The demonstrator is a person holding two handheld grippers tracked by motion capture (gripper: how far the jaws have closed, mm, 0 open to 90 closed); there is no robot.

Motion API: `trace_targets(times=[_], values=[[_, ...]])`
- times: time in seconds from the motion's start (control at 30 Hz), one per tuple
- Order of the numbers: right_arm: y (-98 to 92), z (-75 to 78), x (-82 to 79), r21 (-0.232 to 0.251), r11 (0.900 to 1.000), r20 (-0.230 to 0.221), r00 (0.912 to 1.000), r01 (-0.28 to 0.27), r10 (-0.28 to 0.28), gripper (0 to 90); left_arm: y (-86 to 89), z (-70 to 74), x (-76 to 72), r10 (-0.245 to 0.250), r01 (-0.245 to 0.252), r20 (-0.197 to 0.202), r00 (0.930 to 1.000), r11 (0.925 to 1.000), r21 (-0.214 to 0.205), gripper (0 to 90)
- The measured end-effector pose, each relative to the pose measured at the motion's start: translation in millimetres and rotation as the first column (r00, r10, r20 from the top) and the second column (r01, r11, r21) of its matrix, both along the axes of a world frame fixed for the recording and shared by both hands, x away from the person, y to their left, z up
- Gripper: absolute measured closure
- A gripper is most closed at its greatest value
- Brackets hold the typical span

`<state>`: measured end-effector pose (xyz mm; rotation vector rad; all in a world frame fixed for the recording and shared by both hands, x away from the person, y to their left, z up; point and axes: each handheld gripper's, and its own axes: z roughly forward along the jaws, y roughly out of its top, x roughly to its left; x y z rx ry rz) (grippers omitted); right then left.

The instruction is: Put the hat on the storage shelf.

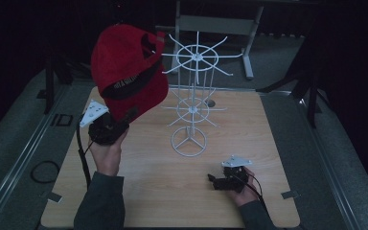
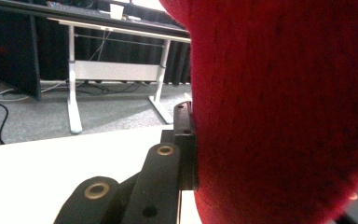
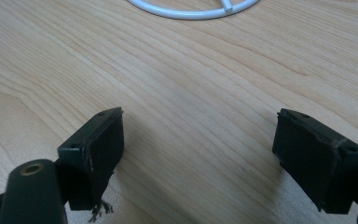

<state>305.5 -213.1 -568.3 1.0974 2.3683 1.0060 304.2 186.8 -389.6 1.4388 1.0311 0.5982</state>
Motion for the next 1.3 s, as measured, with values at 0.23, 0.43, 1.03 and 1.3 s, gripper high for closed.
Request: trace_targets(times=[0.23, 0.43, 1.03, 1.3], values=[[0.0, 0.0, -0.1, 0.000, 1.0000, -0.001, 1.0000, 0.000, 0.000, 16.3, 0.9, -3.6, -1.1, 0.003, -0.003, -0.007, 1.0000, 1.0000, 0.009, 84.9], [0.0, 0.0, 0.0, 0.000, 1.0000, 0.000, 1.0000, 0.000, 0.000, 16.3, 0.7, -6.0, -1.8, 0.010, -0.009, -0.010, 0.9999, 0.9996, 0.028, 84.9], [0.0, 0.0, 0.0, 0.000, 1.0000, -0.001, 1.0000, 0.000, 0.000, 16.3, -3.2, -15.0, -1.3, -0.017, 0.020, -0.029, 0.9994, 0.9956, 0.091, 84.8], [0.0, 0.0, 0.0, 0.000, 1.0000, -0.001, 1.0000, 0.000, 0.000, 16.3, -0.1, -23.7, -1.6, -0.019, 0.023, -0.044, 0.9989, 0.9950, 0.097, 84.8]])
